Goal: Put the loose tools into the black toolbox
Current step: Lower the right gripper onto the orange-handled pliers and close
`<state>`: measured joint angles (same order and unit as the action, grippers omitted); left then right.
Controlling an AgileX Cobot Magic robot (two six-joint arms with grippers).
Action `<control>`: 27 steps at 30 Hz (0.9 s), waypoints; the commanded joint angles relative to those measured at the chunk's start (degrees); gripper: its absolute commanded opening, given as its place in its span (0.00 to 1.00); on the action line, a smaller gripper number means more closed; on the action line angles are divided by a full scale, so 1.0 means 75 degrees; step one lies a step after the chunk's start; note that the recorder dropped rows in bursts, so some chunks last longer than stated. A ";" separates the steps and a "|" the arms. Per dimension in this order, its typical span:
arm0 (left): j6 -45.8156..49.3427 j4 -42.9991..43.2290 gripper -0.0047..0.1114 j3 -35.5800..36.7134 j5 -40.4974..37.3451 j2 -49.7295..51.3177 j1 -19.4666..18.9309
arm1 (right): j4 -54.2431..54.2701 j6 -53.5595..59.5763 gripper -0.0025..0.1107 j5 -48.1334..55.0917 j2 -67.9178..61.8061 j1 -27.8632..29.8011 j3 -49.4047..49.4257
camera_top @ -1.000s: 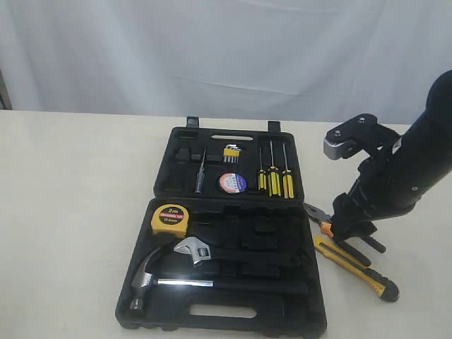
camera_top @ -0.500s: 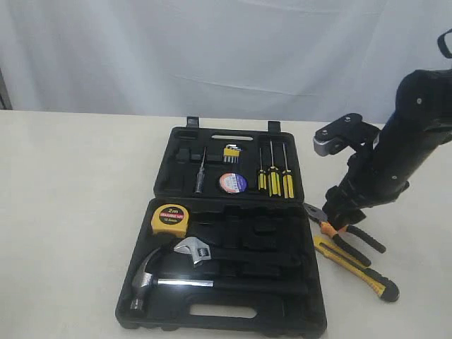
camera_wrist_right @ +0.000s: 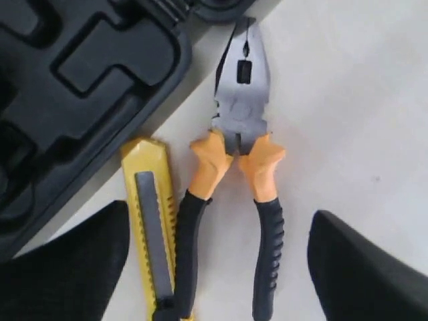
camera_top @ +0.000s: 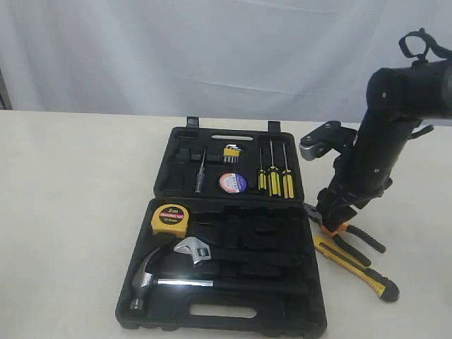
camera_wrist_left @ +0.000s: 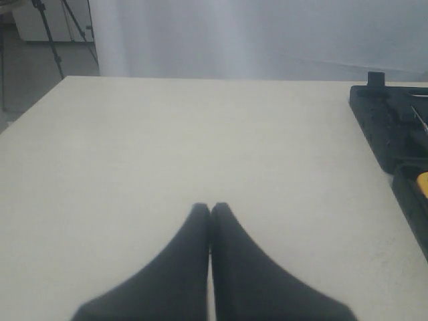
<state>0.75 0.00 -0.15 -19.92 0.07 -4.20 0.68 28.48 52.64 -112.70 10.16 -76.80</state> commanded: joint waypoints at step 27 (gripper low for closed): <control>-0.0045 0.0000 0.04 0.0019 0.0041 -0.0010 0.0037 | 0.0090 0.0377 0.58 -0.0987 -0.1099 0.0043 -0.0055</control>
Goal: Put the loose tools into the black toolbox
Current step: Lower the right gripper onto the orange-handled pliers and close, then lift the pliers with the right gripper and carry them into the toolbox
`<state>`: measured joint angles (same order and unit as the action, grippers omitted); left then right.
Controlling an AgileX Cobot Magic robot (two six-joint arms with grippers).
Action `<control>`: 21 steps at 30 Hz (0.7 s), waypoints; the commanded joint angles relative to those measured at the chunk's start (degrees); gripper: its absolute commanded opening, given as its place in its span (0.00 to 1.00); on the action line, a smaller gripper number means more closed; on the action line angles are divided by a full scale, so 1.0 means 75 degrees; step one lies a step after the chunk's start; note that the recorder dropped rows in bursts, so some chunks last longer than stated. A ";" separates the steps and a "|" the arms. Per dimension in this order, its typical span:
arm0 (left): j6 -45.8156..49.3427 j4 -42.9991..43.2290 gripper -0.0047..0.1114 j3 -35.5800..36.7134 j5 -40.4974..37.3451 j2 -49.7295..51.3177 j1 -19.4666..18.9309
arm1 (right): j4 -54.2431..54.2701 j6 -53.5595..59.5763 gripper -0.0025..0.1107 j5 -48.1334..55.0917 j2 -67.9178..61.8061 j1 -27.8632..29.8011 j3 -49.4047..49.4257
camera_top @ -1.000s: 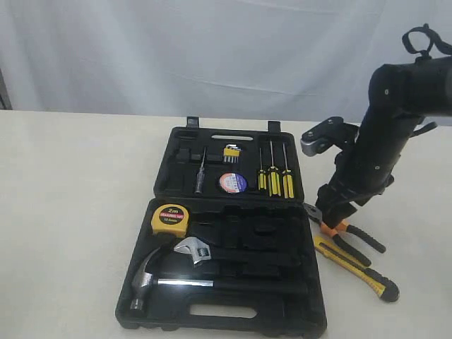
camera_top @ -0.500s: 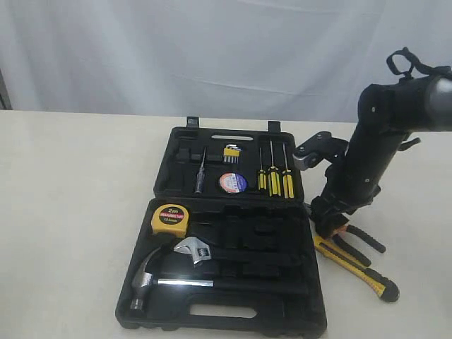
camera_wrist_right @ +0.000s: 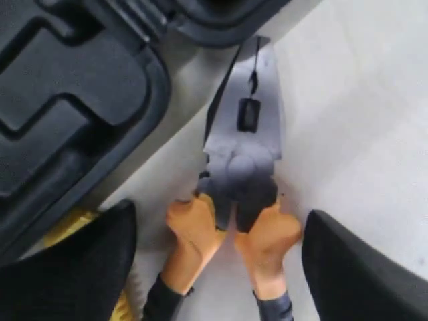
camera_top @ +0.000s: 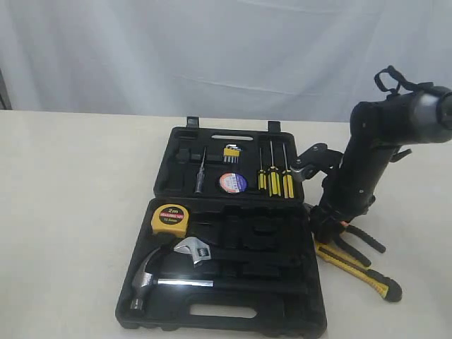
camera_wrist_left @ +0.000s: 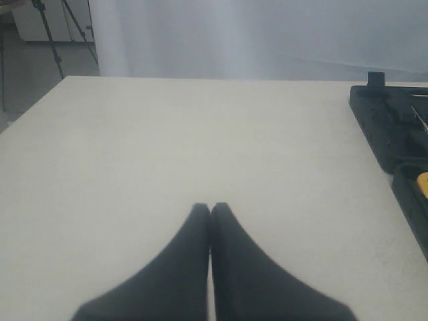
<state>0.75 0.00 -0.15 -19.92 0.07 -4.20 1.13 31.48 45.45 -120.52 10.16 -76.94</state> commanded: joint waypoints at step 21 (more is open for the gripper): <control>-0.0045 0.0000 0.04 0.0019 0.0041 -0.0010 0.0037 | 0.0252 0.0954 0.35 0.2170 0.1374 -0.0586 -0.1831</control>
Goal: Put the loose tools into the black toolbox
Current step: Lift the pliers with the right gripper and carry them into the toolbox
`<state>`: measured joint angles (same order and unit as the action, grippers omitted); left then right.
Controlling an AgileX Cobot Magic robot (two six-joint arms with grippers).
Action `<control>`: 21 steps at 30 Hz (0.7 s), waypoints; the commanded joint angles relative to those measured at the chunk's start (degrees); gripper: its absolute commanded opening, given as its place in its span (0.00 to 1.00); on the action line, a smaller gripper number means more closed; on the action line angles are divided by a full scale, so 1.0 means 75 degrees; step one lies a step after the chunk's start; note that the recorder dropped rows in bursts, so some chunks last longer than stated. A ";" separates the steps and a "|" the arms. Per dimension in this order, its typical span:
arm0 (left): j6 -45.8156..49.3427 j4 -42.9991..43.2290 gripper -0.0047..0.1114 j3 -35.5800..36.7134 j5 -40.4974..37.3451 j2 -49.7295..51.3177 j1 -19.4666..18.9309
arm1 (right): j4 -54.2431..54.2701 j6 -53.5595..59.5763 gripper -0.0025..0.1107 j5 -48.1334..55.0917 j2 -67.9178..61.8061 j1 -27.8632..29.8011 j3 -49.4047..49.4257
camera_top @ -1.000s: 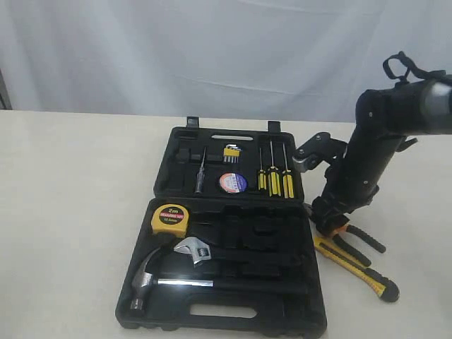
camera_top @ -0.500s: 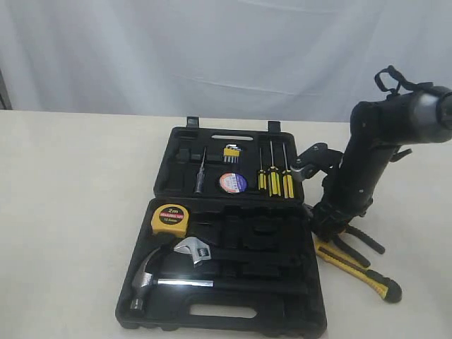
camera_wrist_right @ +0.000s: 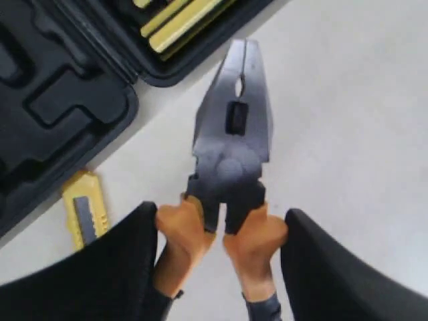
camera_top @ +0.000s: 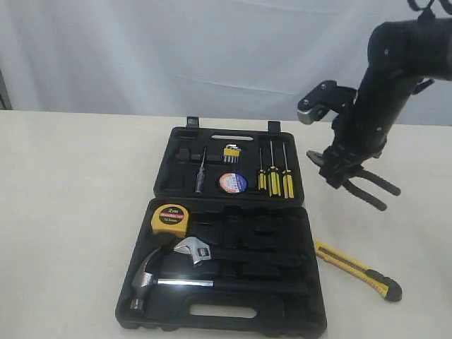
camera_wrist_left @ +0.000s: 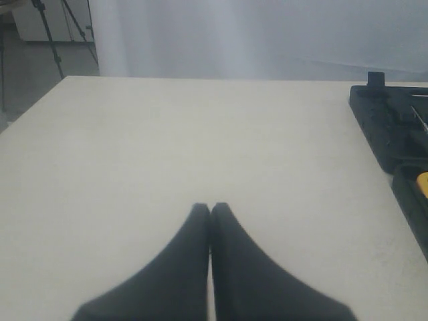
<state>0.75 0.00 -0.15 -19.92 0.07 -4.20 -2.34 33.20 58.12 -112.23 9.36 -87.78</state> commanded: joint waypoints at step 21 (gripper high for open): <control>-0.0045 0.0000 0.04 0.0019 0.0041 -0.0010 0.0037 | 0.0659 0.2664 0.35 -0.0721 -0.0939 -0.2352 -0.0649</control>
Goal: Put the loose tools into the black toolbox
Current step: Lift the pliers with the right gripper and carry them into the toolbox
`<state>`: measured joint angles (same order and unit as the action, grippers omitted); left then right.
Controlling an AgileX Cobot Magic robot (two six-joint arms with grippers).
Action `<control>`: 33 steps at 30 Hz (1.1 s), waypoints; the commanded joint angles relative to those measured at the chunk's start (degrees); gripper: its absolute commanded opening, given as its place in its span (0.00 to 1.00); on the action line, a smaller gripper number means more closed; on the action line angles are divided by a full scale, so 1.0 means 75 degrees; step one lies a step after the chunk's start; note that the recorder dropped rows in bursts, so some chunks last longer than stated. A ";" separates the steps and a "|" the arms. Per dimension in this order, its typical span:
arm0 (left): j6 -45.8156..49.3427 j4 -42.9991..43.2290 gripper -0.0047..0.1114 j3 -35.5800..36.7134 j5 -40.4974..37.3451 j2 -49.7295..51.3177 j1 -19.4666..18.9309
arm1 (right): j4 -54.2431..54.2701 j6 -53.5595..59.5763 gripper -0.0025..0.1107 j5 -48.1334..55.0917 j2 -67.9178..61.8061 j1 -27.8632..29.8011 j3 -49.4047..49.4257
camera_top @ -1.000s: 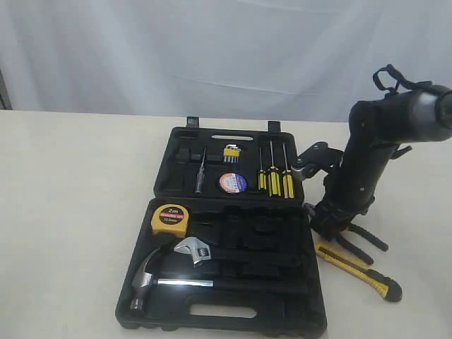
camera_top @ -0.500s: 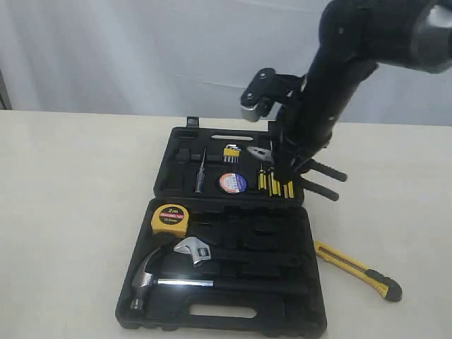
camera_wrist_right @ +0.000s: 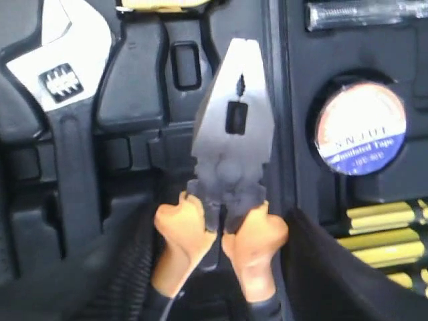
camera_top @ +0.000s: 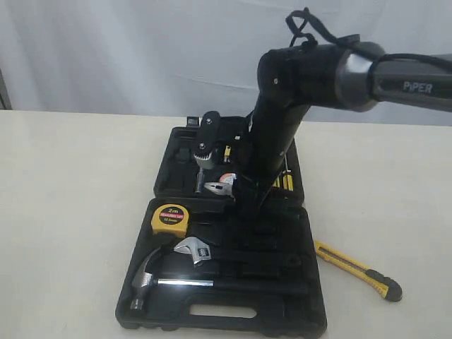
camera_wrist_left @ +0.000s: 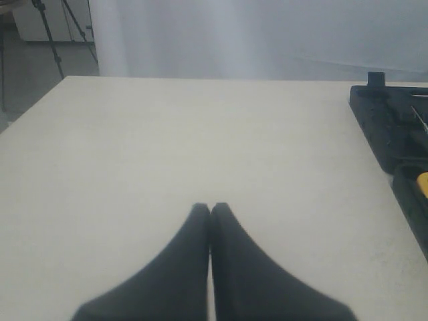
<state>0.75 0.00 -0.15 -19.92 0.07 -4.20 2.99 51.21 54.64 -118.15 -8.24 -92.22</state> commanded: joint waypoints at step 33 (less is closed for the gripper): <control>-0.0045 0.0000 0.04 0.0019 0.0041 -0.0010 0.0037 | 0.0934 0.2673 0.35 -0.0480 -0.0896 -0.0005 -0.0056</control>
<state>0.75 0.00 -0.15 -19.92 0.07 -4.20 9.40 70.61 51.08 -124.58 -8.33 -92.22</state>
